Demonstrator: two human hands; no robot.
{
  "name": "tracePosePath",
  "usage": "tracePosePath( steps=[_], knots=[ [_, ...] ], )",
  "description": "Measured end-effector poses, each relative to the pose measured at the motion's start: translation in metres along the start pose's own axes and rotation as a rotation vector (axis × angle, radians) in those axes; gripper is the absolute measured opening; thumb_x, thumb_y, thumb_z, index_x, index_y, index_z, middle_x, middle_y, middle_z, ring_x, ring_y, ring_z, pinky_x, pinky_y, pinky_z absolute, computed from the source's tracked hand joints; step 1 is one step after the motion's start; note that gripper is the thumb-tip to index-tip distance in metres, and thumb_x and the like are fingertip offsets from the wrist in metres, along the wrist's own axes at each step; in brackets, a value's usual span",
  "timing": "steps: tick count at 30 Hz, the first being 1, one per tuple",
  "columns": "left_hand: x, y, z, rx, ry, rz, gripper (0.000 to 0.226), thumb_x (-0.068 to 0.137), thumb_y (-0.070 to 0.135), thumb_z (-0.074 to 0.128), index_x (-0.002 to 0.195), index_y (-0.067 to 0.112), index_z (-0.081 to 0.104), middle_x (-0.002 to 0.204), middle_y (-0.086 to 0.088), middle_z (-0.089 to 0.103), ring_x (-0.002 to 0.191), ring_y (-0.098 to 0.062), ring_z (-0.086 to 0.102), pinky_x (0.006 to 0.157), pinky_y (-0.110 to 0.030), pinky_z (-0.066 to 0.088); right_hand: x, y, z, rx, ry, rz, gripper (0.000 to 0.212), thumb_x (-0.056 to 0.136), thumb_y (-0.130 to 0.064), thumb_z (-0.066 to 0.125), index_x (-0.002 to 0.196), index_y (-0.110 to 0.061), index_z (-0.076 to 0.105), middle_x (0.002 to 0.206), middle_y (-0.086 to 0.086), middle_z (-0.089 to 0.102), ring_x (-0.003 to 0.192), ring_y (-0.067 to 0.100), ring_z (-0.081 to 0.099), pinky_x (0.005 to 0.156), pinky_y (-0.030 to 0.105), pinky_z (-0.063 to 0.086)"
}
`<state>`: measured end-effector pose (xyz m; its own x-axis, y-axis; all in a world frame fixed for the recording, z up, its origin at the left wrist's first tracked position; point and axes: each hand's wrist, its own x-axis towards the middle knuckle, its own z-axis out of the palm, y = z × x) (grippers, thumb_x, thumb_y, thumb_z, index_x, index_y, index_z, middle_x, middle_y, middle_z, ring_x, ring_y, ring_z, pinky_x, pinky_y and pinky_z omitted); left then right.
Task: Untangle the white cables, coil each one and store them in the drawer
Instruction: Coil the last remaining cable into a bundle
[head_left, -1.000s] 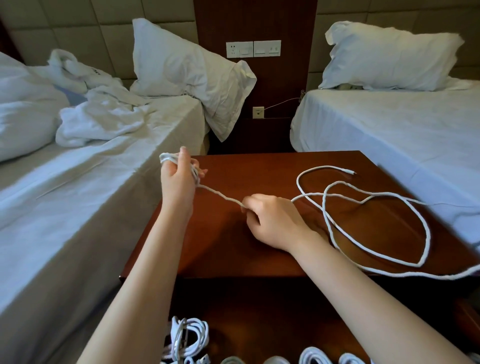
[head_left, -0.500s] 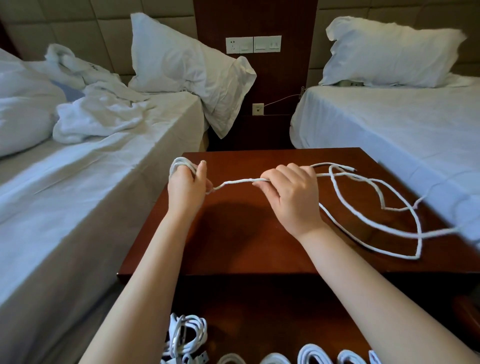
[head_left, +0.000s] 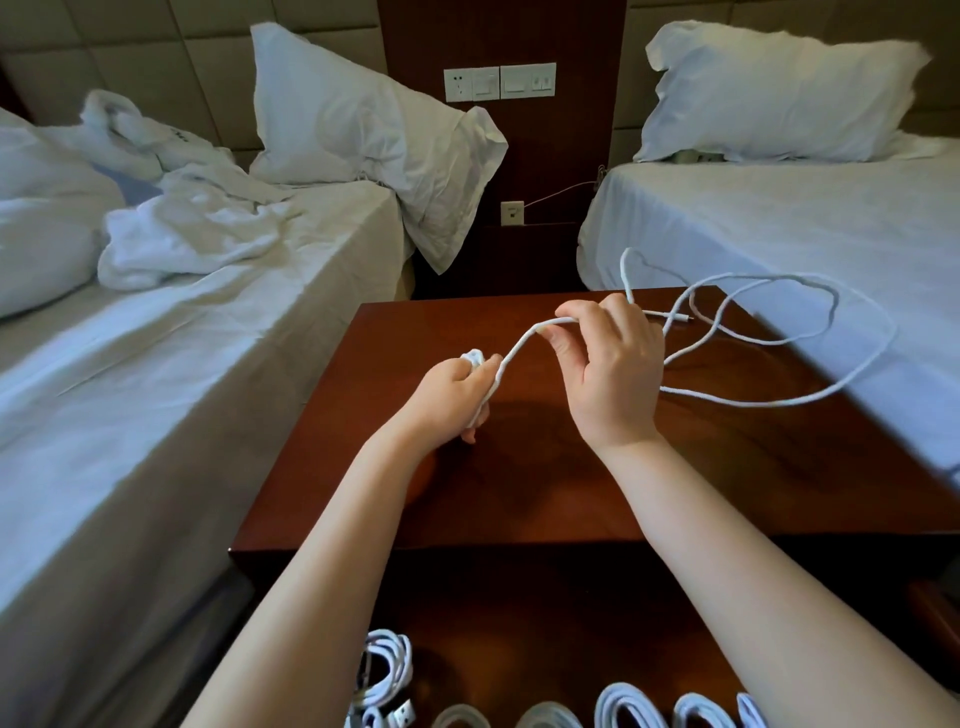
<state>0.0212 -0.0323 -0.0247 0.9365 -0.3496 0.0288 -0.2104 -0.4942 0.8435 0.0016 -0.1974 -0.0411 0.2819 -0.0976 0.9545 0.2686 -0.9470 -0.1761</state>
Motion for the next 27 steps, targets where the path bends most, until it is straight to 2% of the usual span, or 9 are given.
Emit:
tracePosePath(
  steps=[6,9,11,14,17,19,22,25,27],
  knots=[
    [-0.004,0.009,0.008,-0.076,-0.117,0.054,0.059,0.101,0.050,0.024,0.063,0.010,0.044,0.039,0.002,0.043,0.035,-0.015,0.043,0.045,-0.021,0.042,-0.001,0.003,0.001,-0.032,-0.082,0.069,0.034,0.095,-0.040,0.055,0.099,-0.011,0.072,0.083,0.008,0.063,0.073,0.025,0.059,0.065,0.031,0.040],
    [-0.006,0.012,0.010,-0.087,-0.186,0.067,0.058,0.099,0.054,0.028,0.064,0.010,0.044,0.040,0.000,0.042,0.037,-0.018,0.041,0.047,-0.025,0.042,-0.005,0.005,0.004,-0.054,-0.166,0.095,0.032,0.094,-0.040,0.054,0.098,-0.014,0.072,0.082,0.007,0.060,0.073,0.027,0.058,0.064,0.031,0.034],
    [-0.007,0.014,0.008,-0.117,-0.234,0.094,0.054,0.100,0.048,0.033,0.063,0.010,0.042,0.041,-0.002,0.040,0.036,-0.017,0.039,0.050,-0.028,0.042,-0.005,0.005,0.005,-0.043,-0.228,0.123,0.037,0.095,-0.042,0.048,0.100,-0.015,0.072,0.083,0.007,0.062,0.075,0.028,0.058,0.065,0.030,0.031],
    [-0.010,0.019,0.003,-0.236,-0.313,0.157,0.047,0.103,0.034,0.032,0.064,0.009,0.041,0.040,-0.001,0.037,0.034,-0.017,0.033,0.049,-0.027,0.040,-0.005,0.004,0.004,0.013,-0.340,0.140,0.049,0.098,-0.047,0.035,0.110,-0.017,0.071,0.089,0.008,0.065,0.082,0.030,0.058,0.068,0.034,0.035],
    [-0.015,0.027,-0.003,-0.353,-0.374,0.205,0.044,0.098,0.035,0.032,0.063,0.010,0.040,0.041,-0.003,0.034,0.033,-0.017,0.029,0.044,-0.024,0.038,-0.006,0.000,0.002,0.104,-0.405,0.099,0.051,0.099,-0.042,0.029,0.117,-0.015,0.069,0.092,0.009,0.067,0.085,0.032,0.056,0.071,0.041,0.041],
    [-0.018,0.033,-0.005,-0.436,-0.410,0.229,0.042,0.095,0.036,0.032,0.062,0.010,0.040,0.041,-0.003,0.033,0.032,-0.015,0.028,0.042,-0.023,0.037,-0.005,-0.003,0.003,0.097,-0.409,0.027,0.043,0.096,-0.030,0.033,0.112,-0.011,0.068,0.089,0.009,0.068,0.078,0.032,0.057,0.067,0.041,0.045],
    [-0.020,0.042,-0.004,-0.509,-0.430,0.261,0.043,0.094,0.036,0.033,0.060,0.010,0.040,0.039,-0.003,0.032,0.030,-0.014,0.027,0.040,-0.021,0.036,-0.006,-0.009,0.006,0.116,-0.464,-0.064,0.020,0.086,-0.008,0.044,0.085,-0.005,0.063,0.070,0.009,0.063,0.061,0.032,0.057,0.057,0.038,0.049],
    [-0.022,0.048,-0.003,-0.609,-0.400,0.269,0.041,0.092,0.037,0.033,0.061,0.011,0.040,0.038,0.000,0.033,0.029,-0.011,0.028,0.039,-0.021,0.034,-0.006,-0.015,0.005,0.161,-0.618,-0.009,0.016,0.082,-0.004,0.045,0.079,-0.001,0.061,0.070,0.012,0.064,0.064,0.033,0.058,0.067,0.045,0.052],
    [-0.021,0.049,-0.004,-0.727,-0.382,0.262,0.039,0.090,0.038,0.035,0.062,0.011,0.039,0.039,0.002,0.035,0.030,-0.009,0.030,0.039,-0.020,0.034,-0.007,-0.018,0.000,0.186,-0.706,0.024,0.023,0.088,-0.008,0.041,0.082,-0.001,0.061,0.077,0.015,0.066,0.073,0.034,0.061,0.077,0.039,0.047]
  ],
)
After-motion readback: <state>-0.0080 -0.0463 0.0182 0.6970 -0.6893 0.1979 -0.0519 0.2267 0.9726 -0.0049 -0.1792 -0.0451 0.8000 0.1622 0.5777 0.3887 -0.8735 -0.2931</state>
